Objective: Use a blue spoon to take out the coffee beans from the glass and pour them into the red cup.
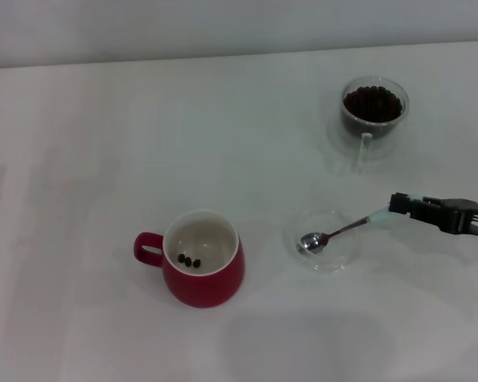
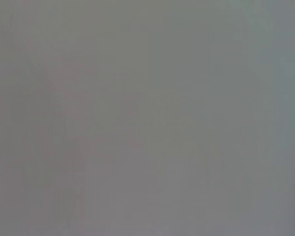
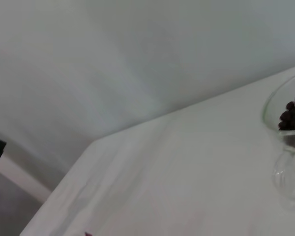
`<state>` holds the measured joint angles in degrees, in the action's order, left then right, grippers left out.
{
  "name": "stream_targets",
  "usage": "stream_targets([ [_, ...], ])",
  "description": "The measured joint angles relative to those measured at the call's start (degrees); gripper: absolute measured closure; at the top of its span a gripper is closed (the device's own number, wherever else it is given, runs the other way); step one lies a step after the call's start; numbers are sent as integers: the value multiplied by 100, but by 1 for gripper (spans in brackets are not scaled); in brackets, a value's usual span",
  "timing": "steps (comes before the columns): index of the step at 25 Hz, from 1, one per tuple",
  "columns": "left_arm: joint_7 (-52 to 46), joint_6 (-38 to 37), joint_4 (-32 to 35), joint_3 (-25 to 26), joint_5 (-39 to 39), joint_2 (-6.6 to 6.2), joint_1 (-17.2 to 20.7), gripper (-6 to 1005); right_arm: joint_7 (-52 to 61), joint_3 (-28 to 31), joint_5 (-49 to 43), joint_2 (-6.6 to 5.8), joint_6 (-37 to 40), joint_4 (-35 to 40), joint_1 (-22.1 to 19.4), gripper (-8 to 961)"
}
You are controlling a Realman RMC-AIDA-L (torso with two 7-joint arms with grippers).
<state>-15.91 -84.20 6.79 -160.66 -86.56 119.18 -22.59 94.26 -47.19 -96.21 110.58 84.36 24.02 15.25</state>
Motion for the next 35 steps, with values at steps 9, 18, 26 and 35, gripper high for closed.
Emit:
stream_targets([
  [9, -6, 0, 17, 0, 8, 9, 7, 213, -22, -29, -93, -16, -88, 18, 81, 795],
  [18, -25, 0, 32, 0, 8, 17, 2, 214, 12, -34, -175, -46, -188, 2, 120, 774],
  [26, -27, 0, 40, -5, 19, 19, 0, 214, -87, 184, -130, -47, -205, 37, 66, 665],
  [35, -9, 44, 92, -27, 35, 24, 16, 213, -1523, 2216, 78, 290, -154, 9, 119, 556],
])
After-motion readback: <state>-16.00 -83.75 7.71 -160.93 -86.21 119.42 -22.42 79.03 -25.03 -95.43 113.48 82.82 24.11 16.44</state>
